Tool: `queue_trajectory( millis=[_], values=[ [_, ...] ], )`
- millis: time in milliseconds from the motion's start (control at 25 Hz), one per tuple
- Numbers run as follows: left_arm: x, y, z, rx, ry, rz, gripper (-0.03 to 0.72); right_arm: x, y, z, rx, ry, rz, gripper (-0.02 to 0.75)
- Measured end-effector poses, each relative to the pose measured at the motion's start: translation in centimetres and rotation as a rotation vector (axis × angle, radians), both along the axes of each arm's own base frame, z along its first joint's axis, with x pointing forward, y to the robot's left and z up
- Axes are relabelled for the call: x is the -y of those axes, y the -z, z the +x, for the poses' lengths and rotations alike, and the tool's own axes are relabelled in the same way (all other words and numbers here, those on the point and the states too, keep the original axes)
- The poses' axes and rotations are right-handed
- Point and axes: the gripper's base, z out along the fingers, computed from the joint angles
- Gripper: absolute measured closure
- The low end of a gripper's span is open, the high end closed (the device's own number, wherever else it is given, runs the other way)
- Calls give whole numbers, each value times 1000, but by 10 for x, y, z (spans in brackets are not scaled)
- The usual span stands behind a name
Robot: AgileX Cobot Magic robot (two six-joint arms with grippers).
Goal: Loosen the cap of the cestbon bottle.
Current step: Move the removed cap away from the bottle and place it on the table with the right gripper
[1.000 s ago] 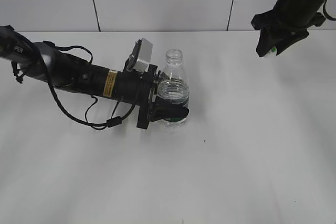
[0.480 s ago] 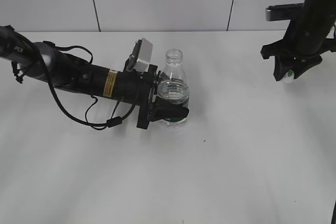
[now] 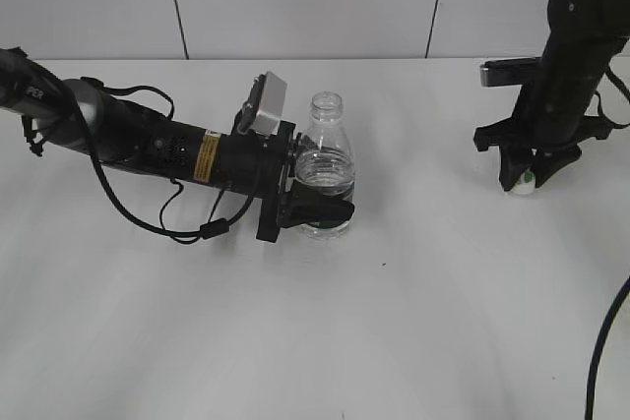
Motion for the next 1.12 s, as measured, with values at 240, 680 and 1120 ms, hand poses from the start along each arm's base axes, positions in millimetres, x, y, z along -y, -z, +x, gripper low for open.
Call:
queue_trajectory(
  millis=[240, 680, 1120],
  values=[
    [0, 0, 0, 0, 0, 0, 287, 0, 10, 1, -9, 0, -1, 446],
    [0, 0, 0, 0, -1, 1, 287, 0, 10, 1, -14, 3, 1, 358],
    [0, 0, 0, 0, -4, 1, 287, -3, -28, 14, -45, 0, 7, 318]
  ],
)
